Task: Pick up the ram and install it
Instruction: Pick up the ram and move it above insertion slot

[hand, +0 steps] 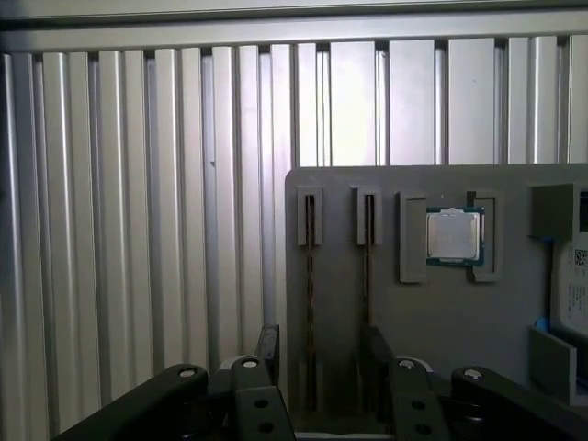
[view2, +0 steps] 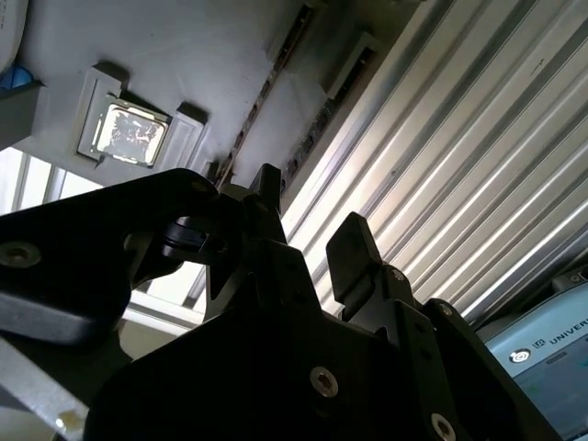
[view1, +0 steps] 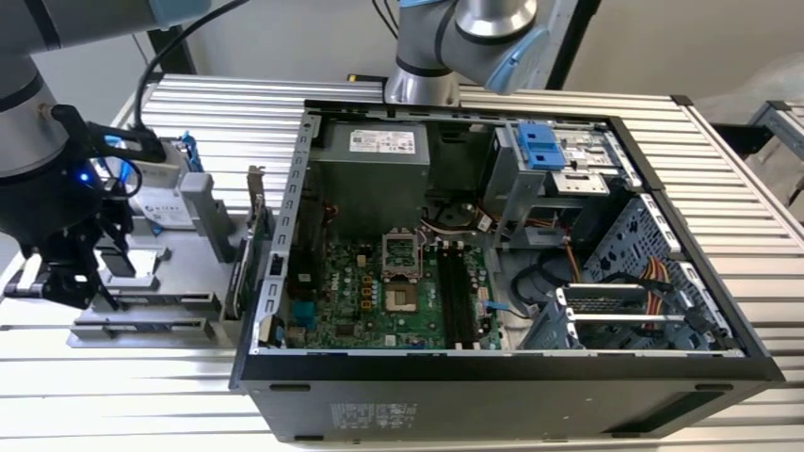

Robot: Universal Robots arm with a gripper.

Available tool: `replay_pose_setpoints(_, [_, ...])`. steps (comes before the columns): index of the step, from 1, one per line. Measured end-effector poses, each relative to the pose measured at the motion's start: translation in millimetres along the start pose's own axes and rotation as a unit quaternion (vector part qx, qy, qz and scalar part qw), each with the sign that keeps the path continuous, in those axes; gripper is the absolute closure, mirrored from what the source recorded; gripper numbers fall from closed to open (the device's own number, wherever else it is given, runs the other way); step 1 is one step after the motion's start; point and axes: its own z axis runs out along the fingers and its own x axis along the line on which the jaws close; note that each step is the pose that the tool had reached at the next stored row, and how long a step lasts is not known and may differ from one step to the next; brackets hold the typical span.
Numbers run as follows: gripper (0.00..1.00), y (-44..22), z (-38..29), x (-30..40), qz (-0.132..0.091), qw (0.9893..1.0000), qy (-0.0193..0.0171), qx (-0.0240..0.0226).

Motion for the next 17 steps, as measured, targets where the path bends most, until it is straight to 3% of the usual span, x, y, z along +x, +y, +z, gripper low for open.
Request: replay_pose_setpoints(17, [0.0, -0.1, 5.1, -0.2, 0.0, 1.0, 0.0011, 0.0])
